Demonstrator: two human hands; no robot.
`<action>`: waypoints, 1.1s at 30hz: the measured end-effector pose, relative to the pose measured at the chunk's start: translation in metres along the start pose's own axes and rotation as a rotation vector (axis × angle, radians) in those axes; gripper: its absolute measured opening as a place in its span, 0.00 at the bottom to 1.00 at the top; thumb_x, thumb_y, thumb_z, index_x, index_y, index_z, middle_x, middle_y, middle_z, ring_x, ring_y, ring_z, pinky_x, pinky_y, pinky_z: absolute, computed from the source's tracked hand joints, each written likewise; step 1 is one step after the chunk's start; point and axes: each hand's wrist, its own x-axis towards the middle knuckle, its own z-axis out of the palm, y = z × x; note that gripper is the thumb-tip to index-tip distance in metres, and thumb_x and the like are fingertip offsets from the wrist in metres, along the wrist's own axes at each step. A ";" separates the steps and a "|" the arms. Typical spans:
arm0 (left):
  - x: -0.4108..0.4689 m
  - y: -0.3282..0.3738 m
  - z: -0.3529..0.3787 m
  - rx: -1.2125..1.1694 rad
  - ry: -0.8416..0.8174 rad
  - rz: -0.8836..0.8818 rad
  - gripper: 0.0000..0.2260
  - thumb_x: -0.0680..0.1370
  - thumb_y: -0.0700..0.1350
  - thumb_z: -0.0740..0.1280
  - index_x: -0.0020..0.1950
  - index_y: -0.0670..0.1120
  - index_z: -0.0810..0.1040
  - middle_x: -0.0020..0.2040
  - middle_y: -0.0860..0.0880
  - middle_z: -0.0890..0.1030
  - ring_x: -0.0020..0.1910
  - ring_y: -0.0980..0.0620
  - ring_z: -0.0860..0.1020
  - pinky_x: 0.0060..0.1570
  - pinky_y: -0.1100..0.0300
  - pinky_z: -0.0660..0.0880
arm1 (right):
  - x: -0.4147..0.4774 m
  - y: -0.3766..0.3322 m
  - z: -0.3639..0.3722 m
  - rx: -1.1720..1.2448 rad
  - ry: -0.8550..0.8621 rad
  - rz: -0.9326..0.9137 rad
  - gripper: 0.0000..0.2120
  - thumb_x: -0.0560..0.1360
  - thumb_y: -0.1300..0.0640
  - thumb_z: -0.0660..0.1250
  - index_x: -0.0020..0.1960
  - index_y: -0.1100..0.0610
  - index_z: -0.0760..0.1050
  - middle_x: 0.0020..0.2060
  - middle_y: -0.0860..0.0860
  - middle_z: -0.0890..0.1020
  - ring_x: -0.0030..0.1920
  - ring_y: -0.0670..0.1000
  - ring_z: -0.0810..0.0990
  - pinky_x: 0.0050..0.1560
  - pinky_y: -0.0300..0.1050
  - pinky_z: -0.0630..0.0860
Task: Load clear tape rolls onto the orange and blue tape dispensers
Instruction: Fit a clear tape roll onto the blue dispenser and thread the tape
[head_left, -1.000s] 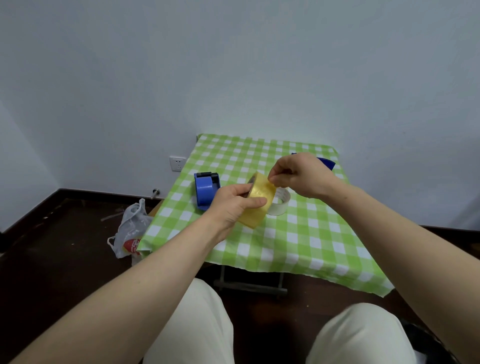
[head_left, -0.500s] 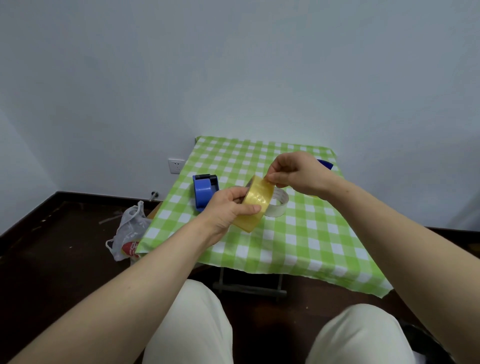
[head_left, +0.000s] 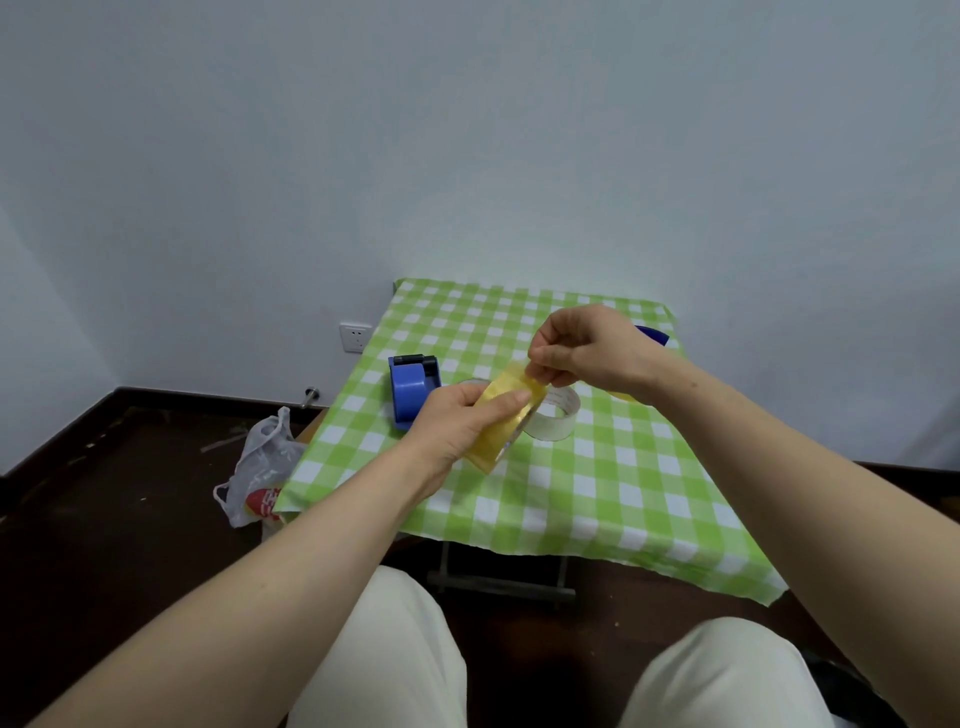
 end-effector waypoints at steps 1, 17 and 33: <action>0.000 0.000 0.000 0.022 0.001 -0.005 0.15 0.72 0.46 0.72 0.53 0.37 0.81 0.45 0.43 0.82 0.41 0.52 0.79 0.36 0.68 0.74 | 0.000 -0.001 0.000 -0.009 -0.004 -0.004 0.04 0.76 0.62 0.64 0.43 0.59 0.76 0.37 0.52 0.83 0.42 0.51 0.82 0.43 0.39 0.80; -0.006 -0.003 0.014 0.041 -0.002 0.096 0.20 0.65 0.38 0.76 0.45 0.63 0.82 0.52 0.43 0.78 0.51 0.46 0.76 0.60 0.43 0.75 | -0.010 0.001 0.004 0.330 -0.009 0.105 0.04 0.72 0.63 0.69 0.44 0.64 0.79 0.36 0.57 0.85 0.39 0.54 0.84 0.40 0.40 0.82; -0.008 -0.016 0.018 0.418 0.194 0.336 0.24 0.72 0.39 0.72 0.66 0.53 0.76 0.56 0.52 0.81 0.57 0.53 0.78 0.58 0.56 0.75 | -0.013 0.022 0.029 0.562 -0.075 0.578 0.25 0.69 0.36 0.65 0.39 0.59 0.78 0.29 0.53 0.82 0.25 0.47 0.78 0.21 0.36 0.67</action>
